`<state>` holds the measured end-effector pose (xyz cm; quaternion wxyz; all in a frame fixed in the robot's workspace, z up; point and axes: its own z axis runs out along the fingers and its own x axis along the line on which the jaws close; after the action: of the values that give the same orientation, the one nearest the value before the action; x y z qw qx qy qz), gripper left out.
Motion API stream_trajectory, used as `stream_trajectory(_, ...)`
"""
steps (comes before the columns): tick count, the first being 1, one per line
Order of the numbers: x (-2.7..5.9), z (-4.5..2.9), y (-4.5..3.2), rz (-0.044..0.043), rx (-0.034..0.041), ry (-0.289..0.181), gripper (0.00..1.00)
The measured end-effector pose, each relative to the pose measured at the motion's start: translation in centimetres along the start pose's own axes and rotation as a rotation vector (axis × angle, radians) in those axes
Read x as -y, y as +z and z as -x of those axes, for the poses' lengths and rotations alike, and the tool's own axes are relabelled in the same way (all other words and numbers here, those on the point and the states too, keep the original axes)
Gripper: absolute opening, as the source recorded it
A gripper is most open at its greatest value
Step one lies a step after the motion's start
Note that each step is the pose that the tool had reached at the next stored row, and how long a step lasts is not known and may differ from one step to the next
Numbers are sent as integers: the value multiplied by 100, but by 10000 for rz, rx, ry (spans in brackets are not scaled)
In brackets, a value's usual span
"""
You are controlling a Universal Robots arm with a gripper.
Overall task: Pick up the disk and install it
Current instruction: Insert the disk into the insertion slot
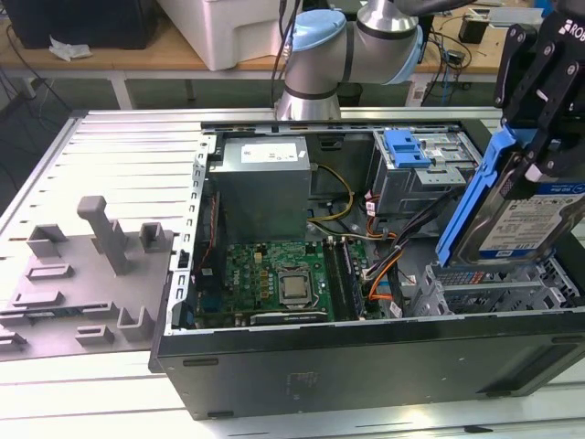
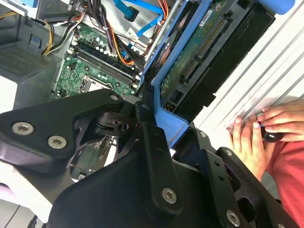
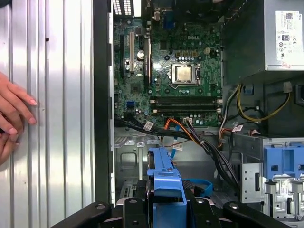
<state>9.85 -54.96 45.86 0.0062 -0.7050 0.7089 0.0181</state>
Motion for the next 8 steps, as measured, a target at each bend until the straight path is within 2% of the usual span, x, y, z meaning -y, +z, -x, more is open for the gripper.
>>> stream_trajectory(8, 3, -2, 45, 0, 0, 1, 37)
